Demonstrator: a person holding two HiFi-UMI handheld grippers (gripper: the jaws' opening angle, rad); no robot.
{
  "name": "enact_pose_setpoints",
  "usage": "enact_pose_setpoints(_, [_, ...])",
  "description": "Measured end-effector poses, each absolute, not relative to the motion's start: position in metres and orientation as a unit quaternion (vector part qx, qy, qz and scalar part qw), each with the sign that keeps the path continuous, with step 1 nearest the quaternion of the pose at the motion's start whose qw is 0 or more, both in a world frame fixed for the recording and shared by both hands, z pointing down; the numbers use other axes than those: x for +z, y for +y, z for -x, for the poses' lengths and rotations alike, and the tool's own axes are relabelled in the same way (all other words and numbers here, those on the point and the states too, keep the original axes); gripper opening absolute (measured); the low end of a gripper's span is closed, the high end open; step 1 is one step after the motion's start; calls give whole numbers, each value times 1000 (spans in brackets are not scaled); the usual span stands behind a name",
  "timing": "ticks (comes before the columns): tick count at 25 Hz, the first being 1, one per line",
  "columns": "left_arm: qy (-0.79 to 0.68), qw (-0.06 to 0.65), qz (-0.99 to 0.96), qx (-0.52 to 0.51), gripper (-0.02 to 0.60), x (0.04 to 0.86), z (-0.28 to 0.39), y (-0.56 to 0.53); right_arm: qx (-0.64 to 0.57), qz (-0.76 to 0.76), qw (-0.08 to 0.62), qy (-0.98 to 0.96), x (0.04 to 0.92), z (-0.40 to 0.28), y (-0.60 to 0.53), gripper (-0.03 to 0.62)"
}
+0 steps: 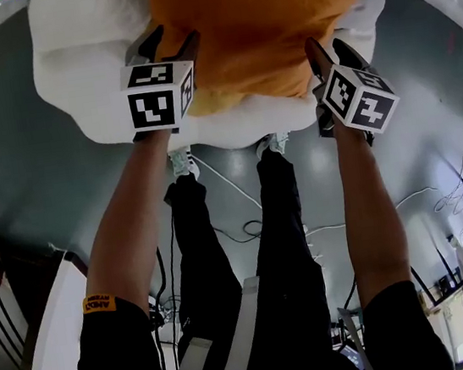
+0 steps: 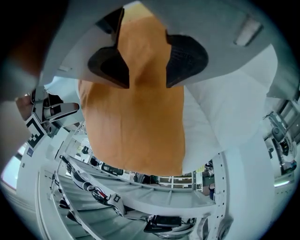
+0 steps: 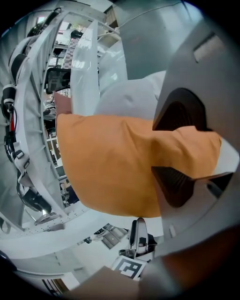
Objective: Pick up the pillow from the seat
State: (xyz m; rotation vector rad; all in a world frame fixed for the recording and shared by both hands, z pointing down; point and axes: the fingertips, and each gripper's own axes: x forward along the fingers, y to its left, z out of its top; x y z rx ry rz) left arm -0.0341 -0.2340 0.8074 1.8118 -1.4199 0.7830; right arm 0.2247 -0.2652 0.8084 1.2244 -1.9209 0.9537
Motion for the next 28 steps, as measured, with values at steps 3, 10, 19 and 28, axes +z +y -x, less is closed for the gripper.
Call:
enact_pose_setpoints(3, [-545, 349, -697, 309, 258, 816, 36, -233, 371, -469, 327, -731, 816, -225, -268, 244])
enact_pose_setpoints(10, [-539, 352, -697, 315, 258, 838, 35, -238, 382, -468, 321, -729, 834, -223, -271, 245])
enact_pose_setpoints(19, [-525, 346, -708, 321, 217, 850, 29, -247, 387, -457, 312, -738, 843, -216, -276, 175])
enact_pose_setpoints(28, [-531, 321, -709, 336, 61, 842, 27, -246, 398, -457, 303, -735, 838, -212, -274, 55])
